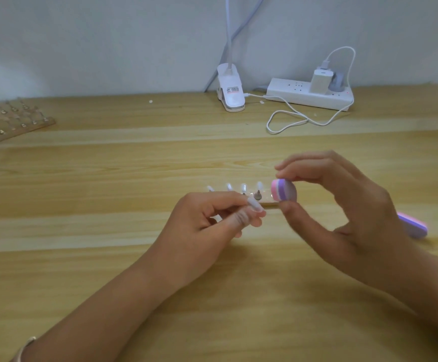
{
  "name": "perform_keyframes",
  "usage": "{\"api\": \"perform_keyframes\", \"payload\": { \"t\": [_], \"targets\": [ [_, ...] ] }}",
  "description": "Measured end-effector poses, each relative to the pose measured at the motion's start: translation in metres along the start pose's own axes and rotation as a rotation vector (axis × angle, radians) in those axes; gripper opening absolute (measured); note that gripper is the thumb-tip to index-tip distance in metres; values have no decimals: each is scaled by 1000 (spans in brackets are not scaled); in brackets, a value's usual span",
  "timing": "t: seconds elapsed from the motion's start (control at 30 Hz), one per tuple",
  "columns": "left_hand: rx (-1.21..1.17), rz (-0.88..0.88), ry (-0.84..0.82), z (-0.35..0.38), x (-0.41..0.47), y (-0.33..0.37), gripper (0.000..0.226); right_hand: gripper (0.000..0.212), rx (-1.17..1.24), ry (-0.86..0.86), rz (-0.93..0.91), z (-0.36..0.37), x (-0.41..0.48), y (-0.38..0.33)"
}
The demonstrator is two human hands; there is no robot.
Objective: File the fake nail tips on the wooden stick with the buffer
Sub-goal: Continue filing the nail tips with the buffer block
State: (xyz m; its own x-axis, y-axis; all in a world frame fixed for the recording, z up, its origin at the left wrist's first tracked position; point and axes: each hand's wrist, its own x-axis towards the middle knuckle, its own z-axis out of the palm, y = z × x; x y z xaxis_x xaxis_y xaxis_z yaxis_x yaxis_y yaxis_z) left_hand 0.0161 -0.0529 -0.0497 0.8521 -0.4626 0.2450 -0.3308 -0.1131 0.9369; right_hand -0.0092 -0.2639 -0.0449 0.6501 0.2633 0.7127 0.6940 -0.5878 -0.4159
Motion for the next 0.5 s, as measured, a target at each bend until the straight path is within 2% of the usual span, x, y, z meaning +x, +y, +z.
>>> {"api": "perform_keyframes", "payload": {
  "t": [0.1, 0.33, 0.5],
  "targets": [
    [17, 12, -20, 0, 0, 1, 15, 19, 55, -78, 19, 2, -4, -4],
    [96, 32, 6, 1, -1, 4, 14, 22, -55, -179, -89, 5, -2, -1],
    [57, -19, -24, 0, -1, 4, 18, 16, 88, -154, 139, -1, -1, -5]
  ]
}}
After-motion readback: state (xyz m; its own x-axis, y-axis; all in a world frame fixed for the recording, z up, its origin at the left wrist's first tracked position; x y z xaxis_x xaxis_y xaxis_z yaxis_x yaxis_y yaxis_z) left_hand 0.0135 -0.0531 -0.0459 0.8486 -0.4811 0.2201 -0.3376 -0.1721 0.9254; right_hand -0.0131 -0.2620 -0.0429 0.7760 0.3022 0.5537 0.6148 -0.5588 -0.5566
